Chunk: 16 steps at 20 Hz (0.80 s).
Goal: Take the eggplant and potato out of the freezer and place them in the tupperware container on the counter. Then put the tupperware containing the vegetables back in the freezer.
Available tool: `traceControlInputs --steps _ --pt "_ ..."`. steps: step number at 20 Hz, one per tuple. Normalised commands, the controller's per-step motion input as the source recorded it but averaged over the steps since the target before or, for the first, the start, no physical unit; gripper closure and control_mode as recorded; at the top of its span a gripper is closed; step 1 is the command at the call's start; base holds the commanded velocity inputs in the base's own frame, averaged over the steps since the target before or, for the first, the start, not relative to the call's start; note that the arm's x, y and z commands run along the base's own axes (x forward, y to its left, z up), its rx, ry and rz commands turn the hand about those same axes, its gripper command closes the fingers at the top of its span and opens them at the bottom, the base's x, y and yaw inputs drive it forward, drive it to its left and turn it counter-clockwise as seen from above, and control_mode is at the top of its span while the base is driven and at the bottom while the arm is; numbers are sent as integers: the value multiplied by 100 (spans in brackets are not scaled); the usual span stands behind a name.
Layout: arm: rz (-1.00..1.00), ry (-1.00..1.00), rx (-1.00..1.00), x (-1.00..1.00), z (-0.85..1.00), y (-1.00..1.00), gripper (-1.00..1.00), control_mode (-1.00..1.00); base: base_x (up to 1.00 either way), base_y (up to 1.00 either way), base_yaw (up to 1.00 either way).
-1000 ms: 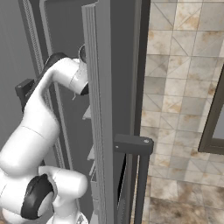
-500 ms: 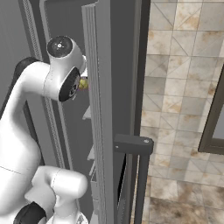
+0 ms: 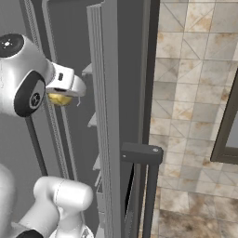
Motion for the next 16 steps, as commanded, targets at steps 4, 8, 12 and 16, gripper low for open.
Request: traceControlInputs --steps 4,8,12,16 --pt "-3 -22 -20 -53 -10 46 100 -100 0 0 0" --pt "-1 -17 -17 -40 -8 27 100 -100 0 0 0" --pt "0 -2 -8 -25 -7 7 100 -100 0 0 0" --pt "0 0 0 -27 0 0 100 -100 0 0 0"
